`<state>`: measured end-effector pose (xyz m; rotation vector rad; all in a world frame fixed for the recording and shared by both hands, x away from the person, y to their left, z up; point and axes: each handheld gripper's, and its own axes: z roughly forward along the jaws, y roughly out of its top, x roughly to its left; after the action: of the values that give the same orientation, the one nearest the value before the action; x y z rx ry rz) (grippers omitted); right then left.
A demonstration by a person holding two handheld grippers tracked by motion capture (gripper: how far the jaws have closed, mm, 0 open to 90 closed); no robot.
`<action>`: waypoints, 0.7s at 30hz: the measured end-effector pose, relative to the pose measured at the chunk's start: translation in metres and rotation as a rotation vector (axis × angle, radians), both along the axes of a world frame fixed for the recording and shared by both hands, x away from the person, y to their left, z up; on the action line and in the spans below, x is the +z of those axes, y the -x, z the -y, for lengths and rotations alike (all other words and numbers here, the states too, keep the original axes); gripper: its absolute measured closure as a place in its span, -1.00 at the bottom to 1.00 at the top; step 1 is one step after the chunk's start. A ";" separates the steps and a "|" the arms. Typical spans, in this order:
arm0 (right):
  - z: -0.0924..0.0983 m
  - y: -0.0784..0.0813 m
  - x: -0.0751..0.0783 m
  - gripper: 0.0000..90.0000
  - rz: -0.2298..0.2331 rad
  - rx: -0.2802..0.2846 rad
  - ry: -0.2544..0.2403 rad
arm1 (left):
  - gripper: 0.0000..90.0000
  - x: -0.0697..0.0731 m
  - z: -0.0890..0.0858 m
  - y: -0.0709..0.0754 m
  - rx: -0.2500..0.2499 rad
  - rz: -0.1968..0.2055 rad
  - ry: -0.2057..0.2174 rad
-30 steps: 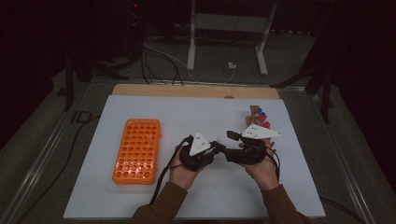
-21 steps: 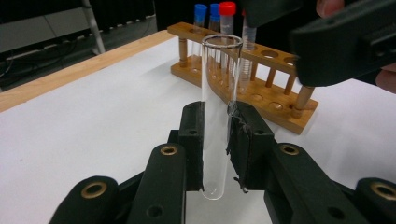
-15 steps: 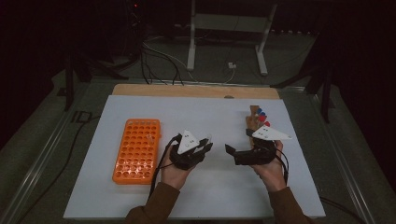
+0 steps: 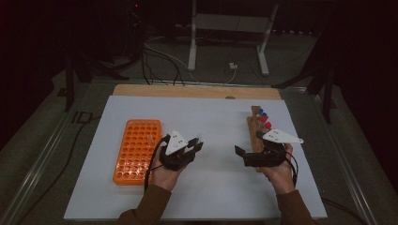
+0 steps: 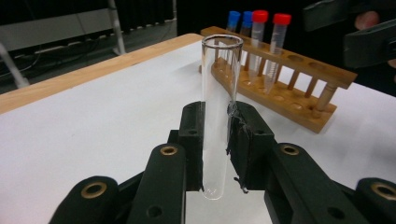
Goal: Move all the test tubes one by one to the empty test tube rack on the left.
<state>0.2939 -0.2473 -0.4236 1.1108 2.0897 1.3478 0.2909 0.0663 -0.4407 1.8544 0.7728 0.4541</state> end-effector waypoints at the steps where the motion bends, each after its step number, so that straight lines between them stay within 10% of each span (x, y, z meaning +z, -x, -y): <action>1: 0.003 0.001 0.000 -1.00 0.004 -0.005 0.000 | 0.68 0.000 -0.003 0.000 0.007 -0.002 0.001; 21: 0.024 0.008 0.002 -1.00 0.015 -0.036 -0.001 | 0.68 -0.007 -0.053 0.007 0.112 -0.023 -0.001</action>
<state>0.2856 -0.2708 -0.4215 1.1300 2.0490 1.3358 0.2838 0.1195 -0.4473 1.8266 0.8948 0.5051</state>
